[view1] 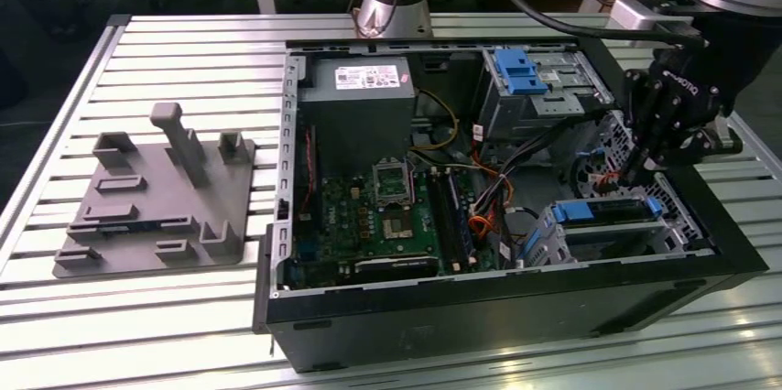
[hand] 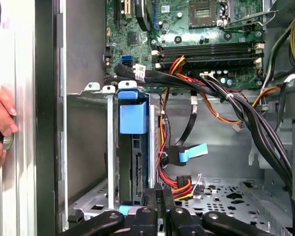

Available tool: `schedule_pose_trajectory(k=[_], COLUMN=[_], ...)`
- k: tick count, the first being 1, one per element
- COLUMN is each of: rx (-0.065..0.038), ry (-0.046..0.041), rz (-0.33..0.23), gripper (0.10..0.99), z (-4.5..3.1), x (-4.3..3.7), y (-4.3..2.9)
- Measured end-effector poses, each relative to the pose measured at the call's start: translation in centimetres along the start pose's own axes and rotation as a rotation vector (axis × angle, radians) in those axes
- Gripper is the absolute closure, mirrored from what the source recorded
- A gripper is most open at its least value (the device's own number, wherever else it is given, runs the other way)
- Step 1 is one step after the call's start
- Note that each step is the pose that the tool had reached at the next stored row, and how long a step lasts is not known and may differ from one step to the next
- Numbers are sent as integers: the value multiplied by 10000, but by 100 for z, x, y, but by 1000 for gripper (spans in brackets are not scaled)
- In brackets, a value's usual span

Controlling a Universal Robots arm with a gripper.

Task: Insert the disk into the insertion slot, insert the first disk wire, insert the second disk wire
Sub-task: 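Insert the first disk wire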

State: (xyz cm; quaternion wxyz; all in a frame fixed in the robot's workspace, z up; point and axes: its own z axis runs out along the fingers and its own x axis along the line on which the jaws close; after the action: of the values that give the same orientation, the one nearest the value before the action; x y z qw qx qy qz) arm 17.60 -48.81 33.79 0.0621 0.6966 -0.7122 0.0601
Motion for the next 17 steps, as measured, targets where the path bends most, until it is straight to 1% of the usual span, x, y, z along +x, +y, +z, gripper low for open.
schedule_pose_trajectory(k=[3,7,11,13,15,17], rx=[32,100,169,198,202,244], ry=[-2,-8,-9,15,21,22], rz=[-45,-80,-387,-556,-570,-569], gripper=[922,922,922,922,922,922], z=[2,2,2,2,1,1], x=[-7,-6,-6,-6,-5,-15], y=[28,74,78,85,87,99])
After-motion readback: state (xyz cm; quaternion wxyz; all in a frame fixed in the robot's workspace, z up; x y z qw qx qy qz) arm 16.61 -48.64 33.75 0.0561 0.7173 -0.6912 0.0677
